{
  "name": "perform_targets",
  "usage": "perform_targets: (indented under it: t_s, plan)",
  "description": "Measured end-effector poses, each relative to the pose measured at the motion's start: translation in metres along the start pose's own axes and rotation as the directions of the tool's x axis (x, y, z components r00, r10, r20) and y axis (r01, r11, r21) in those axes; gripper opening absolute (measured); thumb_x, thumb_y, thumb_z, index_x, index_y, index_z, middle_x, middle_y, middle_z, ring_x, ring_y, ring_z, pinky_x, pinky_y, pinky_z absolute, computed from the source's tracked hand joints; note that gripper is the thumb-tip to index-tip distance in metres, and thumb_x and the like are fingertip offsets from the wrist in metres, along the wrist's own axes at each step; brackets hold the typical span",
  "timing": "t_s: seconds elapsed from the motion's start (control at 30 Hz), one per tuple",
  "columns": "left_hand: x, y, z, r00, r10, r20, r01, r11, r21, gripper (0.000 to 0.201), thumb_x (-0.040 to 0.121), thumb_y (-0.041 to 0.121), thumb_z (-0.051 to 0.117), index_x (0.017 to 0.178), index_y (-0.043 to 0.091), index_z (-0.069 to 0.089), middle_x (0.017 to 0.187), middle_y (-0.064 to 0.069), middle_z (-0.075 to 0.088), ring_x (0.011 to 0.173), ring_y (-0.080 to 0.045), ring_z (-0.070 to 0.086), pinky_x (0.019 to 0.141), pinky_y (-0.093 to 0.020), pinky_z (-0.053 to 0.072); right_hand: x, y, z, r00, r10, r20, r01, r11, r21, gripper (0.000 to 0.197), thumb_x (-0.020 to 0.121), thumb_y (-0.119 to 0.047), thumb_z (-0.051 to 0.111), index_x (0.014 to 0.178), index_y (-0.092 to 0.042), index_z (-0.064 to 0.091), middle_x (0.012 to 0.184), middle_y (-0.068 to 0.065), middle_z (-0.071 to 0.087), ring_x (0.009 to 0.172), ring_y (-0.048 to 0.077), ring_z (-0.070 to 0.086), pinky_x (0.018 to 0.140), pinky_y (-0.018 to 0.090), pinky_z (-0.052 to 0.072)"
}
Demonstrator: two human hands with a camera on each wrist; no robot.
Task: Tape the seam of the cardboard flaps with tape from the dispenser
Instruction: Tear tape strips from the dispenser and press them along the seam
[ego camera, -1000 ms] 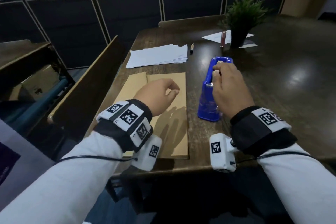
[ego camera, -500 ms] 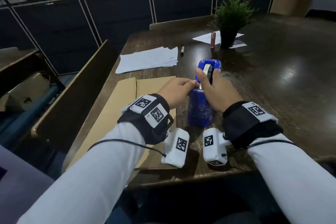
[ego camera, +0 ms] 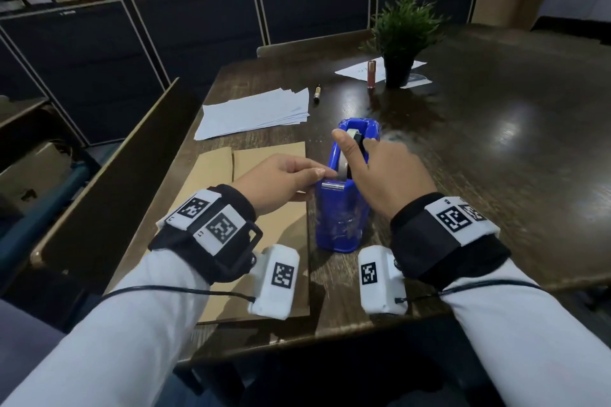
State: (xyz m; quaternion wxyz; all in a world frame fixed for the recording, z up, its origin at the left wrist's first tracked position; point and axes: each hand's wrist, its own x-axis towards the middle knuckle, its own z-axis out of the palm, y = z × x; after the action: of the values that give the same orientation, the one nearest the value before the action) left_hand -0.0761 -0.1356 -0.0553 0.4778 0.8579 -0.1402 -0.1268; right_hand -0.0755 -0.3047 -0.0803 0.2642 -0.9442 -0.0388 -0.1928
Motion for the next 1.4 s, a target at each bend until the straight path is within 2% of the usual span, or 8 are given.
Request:
perform_targets:
  t_s: [0.17, 0.37, 0.57, 0.73, 0.87, 1.0, 1.17, 1.4]
  plan:
    - [0.0, 0.002, 0.004, 0.999, -0.042, -0.024, 0.041, 0.997, -0.066, 0.028, 0.1, 0.016, 0.044, 0.098, 0.019, 0.072, 0.106, -0.009, 0.072, 0.094, -0.018, 0.06, 0.09, -0.03, 0.051, 0.015, 0.002, -0.001, 0.999, -0.03, 0.036, 0.029, 0.999, 0.032, 0.089, 0.079, -0.079, 0.012, 0.105, -0.004, 0.051, 0.104, 0.018, 0.056, 0.1, 0.029, 0.055, 0.078, 0.038, 0.04]
    - [-0.001, 0.004, 0.013, 0.995, -0.085, -0.058, 0.081, 0.994, -0.074, 0.03, 0.1, 0.025, 0.045, 0.094, 0.015, 0.073, 0.108, -0.013, 0.072, 0.104, -0.028, 0.064, 0.098, -0.037, 0.049, 0.016, 0.0, 0.002, 0.992, -0.011, 0.125, 0.008, 1.0, 0.026, 0.082, 0.083, -0.076, 0.014, 0.104, -0.006, 0.05, 0.093, 0.009, 0.051, 0.082, 0.022, 0.047, 0.07, 0.031, 0.032]
    - [-0.006, 0.005, 0.009, 0.994, -0.103, -0.023, 0.101, 0.991, -0.091, 0.028, 0.099, 0.023, 0.048, 0.098, 0.011, 0.073, 0.11, -0.012, 0.071, 0.093, -0.015, 0.059, 0.085, -0.024, 0.051, 0.017, 0.002, 0.003, 0.995, -0.067, 0.074, 0.07, 0.997, -0.044, 0.08, 0.078, -0.08, 0.008, 0.078, -0.011, 0.047, 0.066, 0.003, 0.048, 0.058, 0.011, 0.044, 0.049, 0.026, 0.023]
    - [-0.008, 0.005, 0.011, 0.982, -0.182, -0.049, 0.168, 0.963, -0.209, 0.025, 0.097, 0.027, 0.051, 0.094, 0.019, 0.075, 0.104, -0.002, 0.074, 0.093, -0.012, 0.059, 0.091, -0.03, 0.046, 0.017, 0.002, 0.007, 0.996, -0.061, 0.064, 0.067, 0.993, -0.099, 0.096, 0.07, -0.084, 0.001, 0.09, -0.006, 0.054, 0.067, 0.003, 0.048, 0.059, 0.012, 0.045, 0.049, 0.026, 0.025]
    - [-0.005, 0.011, 0.018, 0.961, -0.26, -0.089, 0.227, 0.933, -0.281, 0.02, 0.089, 0.035, 0.061, 0.088, 0.019, 0.074, 0.095, 0.0, 0.075, 0.085, -0.01, 0.056, 0.077, -0.025, 0.045, 0.015, 0.001, 0.007, 0.996, -0.069, 0.059, 0.076, 0.99, -0.121, 0.096, 0.073, -0.082, 0.004, 0.096, -0.005, 0.055, 0.075, 0.007, 0.053, 0.07, 0.019, 0.048, 0.059, 0.028, 0.031]
    - [-0.002, 0.021, 0.022, 0.959, -0.265, -0.099, 0.22, 0.918, -0.331, 0.017, 0.086, 0.029, 0.066, 0.075, 0.016, 0.068, 0.075, 0.005, 0.068, 0.073, -0.009, 0.056, 0.069, -0.022, 0.044, 0.014, -0.001, 0.001, 0.994, -0.077, 0.076, 0.082, 0.994, -0.07, 0.09, 0.072, -0.082, 0.004, 0.087, -0.007, 0.053, 0.065, 0.001, 0.047, 0.06, 0.014, 0.045, 0.049, 0.025, 0.025]
    - [-0.002, 0.016, 0.014, 0.957, -0.28, -0.08, 0.237, 0.909, -0.343, 0.017, 0.085, 0.03, 0.069, 0.089, 0.014, 0.07, 0.094, 0.0, 0.068, 0.087, -0.014, 0.058, 0.079, -0.027, 0.047, 0.016, -0.001, -0.005, 0.99, -0.064, 0.127, 0.067, 0.998, -0.016, 0.084, 0.074, -0.081, 0.006, 0.076, -0.01, 0.05, 0.066, 0.003, 0.048, 0.067, 0.02, 0.048, 0.063, 0.031, 0.032]
    - [-0.012, 0.007, 0.011, 0.967, -0.245, -0.063, 0.194, 0.879, -0.436, 0.013, 0.085, 0.021, 0.068, 0.075, 0.013, 0.069, 0.09, -0.003, 0.069, 0.087, -0.015, 0.059, 0.092, -0.032, 0.049, 0.014, -0.005, -0.012, 0.986, -0.065, 0.155, 0.066, 0.998, -0.004, 0.071, 0.088, -0.071, 0.014, 0.065, -0.01, 0.044, 0.062, 0.007, 0.048, 0.058, 0.013, 0.044, 0.051, 0.024, 0.025]
